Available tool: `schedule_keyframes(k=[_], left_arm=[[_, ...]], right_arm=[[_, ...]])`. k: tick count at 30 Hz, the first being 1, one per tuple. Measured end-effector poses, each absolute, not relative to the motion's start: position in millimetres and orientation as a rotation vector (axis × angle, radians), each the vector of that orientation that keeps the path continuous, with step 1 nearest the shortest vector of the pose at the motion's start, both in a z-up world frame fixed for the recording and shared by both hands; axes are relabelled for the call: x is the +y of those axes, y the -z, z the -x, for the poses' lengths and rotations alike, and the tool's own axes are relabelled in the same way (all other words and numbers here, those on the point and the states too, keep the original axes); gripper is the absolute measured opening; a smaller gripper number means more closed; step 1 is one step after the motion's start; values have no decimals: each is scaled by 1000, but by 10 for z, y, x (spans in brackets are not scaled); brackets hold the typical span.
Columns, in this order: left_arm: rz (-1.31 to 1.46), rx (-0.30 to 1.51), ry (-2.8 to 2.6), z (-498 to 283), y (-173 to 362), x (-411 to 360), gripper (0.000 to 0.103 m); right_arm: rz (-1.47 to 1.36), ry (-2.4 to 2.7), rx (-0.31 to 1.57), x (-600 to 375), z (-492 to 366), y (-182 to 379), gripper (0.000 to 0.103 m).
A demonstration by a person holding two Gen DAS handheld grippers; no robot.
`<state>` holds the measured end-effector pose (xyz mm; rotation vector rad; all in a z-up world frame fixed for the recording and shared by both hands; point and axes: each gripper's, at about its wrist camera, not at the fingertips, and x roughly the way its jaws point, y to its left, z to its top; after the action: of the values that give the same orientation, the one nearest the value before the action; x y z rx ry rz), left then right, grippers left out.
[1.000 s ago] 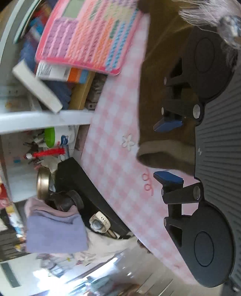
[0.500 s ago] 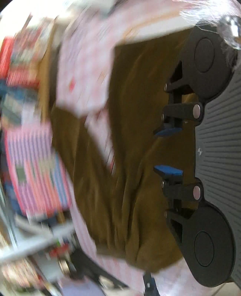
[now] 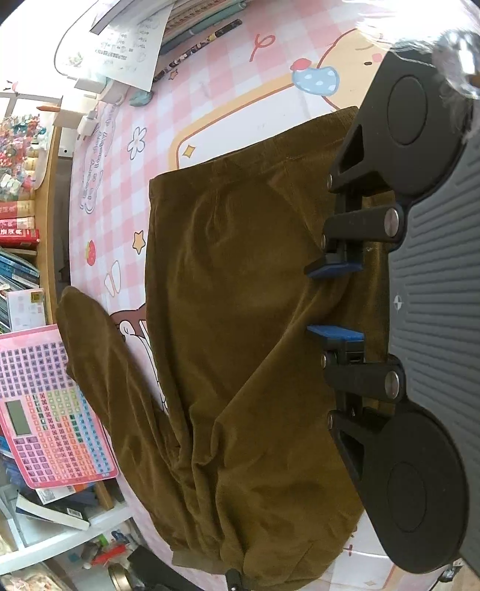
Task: Fold clothes
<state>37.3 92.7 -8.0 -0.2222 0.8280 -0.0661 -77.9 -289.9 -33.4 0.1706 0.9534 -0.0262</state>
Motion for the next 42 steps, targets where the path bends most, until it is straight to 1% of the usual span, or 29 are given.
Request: schedule_keyframes(k=[1, 5, 7, 9, 11, 12, 13, 14, 16, 17, 19, 23, 24, 25, 26, 28, 30, 31, 34, 35, 36, 39, 40, 41, 42], left_arm=[[230, 828, 86, -368, 41, 910, 2], [362, 690, 80, -70, -480, 984, 2], [380, 725, 18, -56, -381, 1143, 2], [407, 843, -34, -106, -65, 1292, 3], [442, 928, -55, -128, 193, 1393, 9], [452, 909, -36, -134, 149, 1392, 10], [462, 889, -18, -140, 105, 1390, 17], [467, 868, 0, -152, 61, 1389, 30], [428, 819, 19, -251, -24, 1393, 44], [412, 806, 9, -345, -43, 1401, 45], [382, 782, -12, -536, -77, 1416, 45], [378, 810, -67, -941, 14, 1410, 44], [387, 815, -70, -982, 36, 1428, 42], [406, 816, -62, -1009, 63, 1445, 32], [427, 811, -51, -1027, 79, 1459, 2], [485, 740, 3, -968, -7, 1462, 2], [480, 610, 7, -823, -201, 1473, 2], [477, 598, -35, -811, -215, 1526, 2], [459, 727, -115, -995, 51, 1691, 3], [446, 775, -134, -1064, 149, 1733, 8], [430, 813, -150, -1121, 230, 1766, 11], [396, 817, -154, -1112, 198, 1754, 19], [401, 818, -164, -1088, 180, 1767, 28], [409, 814, -177, -1046, 154, 1787, 31], [422, 800, -184, -980, 121, 1813, 31]], right_arm=[[-176, 26, 955, -2912, 778, 334, 27], [-198, 32, 960, -2935, 766, 323, 27], [-209, 36, 963, -2939, 758, 316, 27], [-221, 29, 961, -2929, 749, 318, 27], [-213, 29, 964, -2905, 739, 312, 27], [-208, 29, 965, -2891, 734, 309, 27], [-205, 31, 967, -2883, 730, 307, 28], [-203, 33, 968, -2877, 727, 307, 28], [-200, 38, 971, -2864, 720, 307, 28], [-198, 40, 972, -2858, 717, 306, 28], [-196, 47, 975, -2846, 715, 305, 28], [-198, 70, 975, -2827, 736, 284, 28], [-200, 79, 975, -2830, 745, 278, 28], [-202, 88, 974, -2834, 754, 273, 28], [-204, 98, 974, -2837, 763, 267, 28], [-208, 116, 972, -2844, 782, 255, 28], [-212, 134, 971, -2851, 801, 243, 28], [-216, 142, 970, -2858, 806, 242, 28], [-224, 154, 968, -2872, 809, 254, 27], [-220, 156, 967, -2871, 806, 256, 27], [-217, 159, 966, -2874, 803, 255, 27], [-215, 167, 962, -2901, 794, 245, 27], [-213, 167, 960, -2915, 792, 240, 27], [-211, 167, 958, -2928, 791, 236, 27], [-211, 168, 953, -2948, 795, 228, 27]])
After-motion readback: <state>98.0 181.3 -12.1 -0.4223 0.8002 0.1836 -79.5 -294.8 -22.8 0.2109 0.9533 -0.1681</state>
